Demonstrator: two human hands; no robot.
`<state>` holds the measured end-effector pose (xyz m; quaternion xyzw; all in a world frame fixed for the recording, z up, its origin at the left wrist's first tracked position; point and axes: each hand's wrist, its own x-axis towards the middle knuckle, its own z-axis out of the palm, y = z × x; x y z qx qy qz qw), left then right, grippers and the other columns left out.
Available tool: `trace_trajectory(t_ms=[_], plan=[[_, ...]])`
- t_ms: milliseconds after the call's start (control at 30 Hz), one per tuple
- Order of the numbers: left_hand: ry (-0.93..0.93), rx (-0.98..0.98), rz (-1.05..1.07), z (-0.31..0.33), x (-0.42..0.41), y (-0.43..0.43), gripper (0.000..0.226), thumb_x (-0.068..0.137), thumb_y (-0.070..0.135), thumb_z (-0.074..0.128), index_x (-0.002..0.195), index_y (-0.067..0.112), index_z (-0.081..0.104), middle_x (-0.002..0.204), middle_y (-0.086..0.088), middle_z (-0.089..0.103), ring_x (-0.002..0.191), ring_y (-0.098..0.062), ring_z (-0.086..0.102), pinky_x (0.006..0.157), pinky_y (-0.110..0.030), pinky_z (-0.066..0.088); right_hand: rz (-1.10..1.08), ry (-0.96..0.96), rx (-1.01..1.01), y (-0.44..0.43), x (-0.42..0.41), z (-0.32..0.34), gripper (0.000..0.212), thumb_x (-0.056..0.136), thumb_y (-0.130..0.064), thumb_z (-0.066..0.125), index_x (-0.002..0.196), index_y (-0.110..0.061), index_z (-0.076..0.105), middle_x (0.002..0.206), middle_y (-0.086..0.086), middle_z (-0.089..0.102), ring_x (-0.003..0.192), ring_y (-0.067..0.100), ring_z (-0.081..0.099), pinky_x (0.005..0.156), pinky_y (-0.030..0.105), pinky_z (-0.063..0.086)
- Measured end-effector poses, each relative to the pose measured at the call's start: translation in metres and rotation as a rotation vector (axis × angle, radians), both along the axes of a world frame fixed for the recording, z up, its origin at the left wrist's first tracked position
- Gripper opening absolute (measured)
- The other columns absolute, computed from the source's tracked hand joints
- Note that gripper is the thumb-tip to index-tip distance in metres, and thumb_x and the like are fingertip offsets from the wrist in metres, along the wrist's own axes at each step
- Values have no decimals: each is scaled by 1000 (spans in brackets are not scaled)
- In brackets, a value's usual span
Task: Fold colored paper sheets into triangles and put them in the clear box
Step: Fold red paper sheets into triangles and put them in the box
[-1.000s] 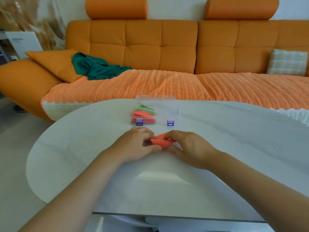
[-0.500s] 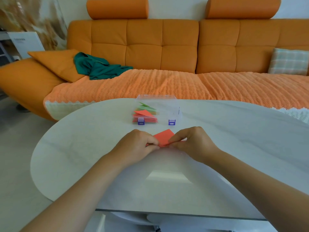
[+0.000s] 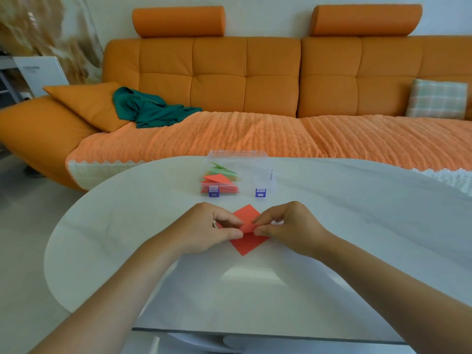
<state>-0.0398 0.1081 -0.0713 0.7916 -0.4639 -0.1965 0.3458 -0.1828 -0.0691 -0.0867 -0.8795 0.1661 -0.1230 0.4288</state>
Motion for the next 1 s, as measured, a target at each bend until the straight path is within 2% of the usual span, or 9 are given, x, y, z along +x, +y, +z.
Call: trace_trajectory(t_ms=[100, 233, 333, 433, 500, 667, 733, 833, 1000], plan=[[-162, -120, 50, -4, -4, -6, 15, 85, 21, 77, 83, 35, 77, 80, 25, 70, 76, 8, 63, 71, -12, 46, -40, -60, -21, 2, 1, 2, 3, 82, -36, 79, 83, -33, 79, 96, -20, 74, 95, -4, 64, 86, 17, 43], [-293, -226, 123, -6, -3, -10, 14, 81, 21, 80, 83, 34, 78, 81, 15, 69, 81, -1, 62, 73, -17, 47, -202, 33, 46, -5, -1, 21, 43, 97, -58, 45, 92, -28, 75, 95, -9, 72, 87, 8, 64, 80, 28, 48], [-328, -353, 68, -5, -6, -13, 16, 76, 13, 84, 80, 28, 80, 78, 17, 67, 76, 4, 60, 66, -5, 38, -281, 229, 115, -17, -4, 27, 42, 101, -47, 43, 101, -15, 70, 77, 0, 75, 58, 17, 59, 56, 27, 43], [-335, -406, -40, -6, -12, -17, 18, 75, 10, 85, 79, 26, 79, 81, 17, 71, 81, -1, 64, 69, -6, 40, -232, 285, 336, -22, -10, 27, 24, 98, -27, 57, 107, -7, 67, 77, 9, 74, 55, 22, 61, 46, 26, 41], [-334, -407, -101, -9, -15, -20, 18, 73, 9, 86, 79, 25, 79, 82, 17, 72, 84, -3, 65, 73, -12, 46, -202, 264, 401, -27, -14, 26, 18, 94, -16, 64, 111, -14, 67, 79, 11, 73, 59, 21, 64, 49, 27, 46], [-322, -315, -200, -12, -24, -26, 13, 75, 19, 83, 80, 29, 78, 85, 20, 72, 89, -8, 63, 79, -33, 53, -76, 211, 417, -38, -21, 26, 47, 81, 11, 66, 119, -16, 68, 84, 7, 71, 76, 23, 64, 72, 34, 55], [-344, -286, -198, -15, -28, -29, 5, 77, 29, 80, 80, 30, 76, 85, 20, 71, 88, -9, 61, 77, -37, 53, -79, 171, 347, -36, -25, 27, 39, 85, 8, 63, 112, -18, 73, 83, 5, 71, 70, 13, 64, 65, 24, 52], [-415, -283, -148, -17, -34, -35, 7, 80, 36, 78, 79, 30, 74, 95, 20, 69, 95, -7, 57, 84, -30, 49, -159, 99, 201, -30, -29, 27, 22, 90, -6, 65, 98, -22, 79, 85, -2, 76, 62, 2, 61, 56, 16, 46], [-293, -213, 11, -11, -45, -45, 20, 84, 37, 77, 71, 42, 62, 125, 25, 57, 118, 5, 44, 98, -6, 26, -138, 48, 106, -27, -37, 27, 22, 88, -11, 66, 88, -28, 80, 81, -10, 77, 78, 10, 72, 73, 27, 58]])
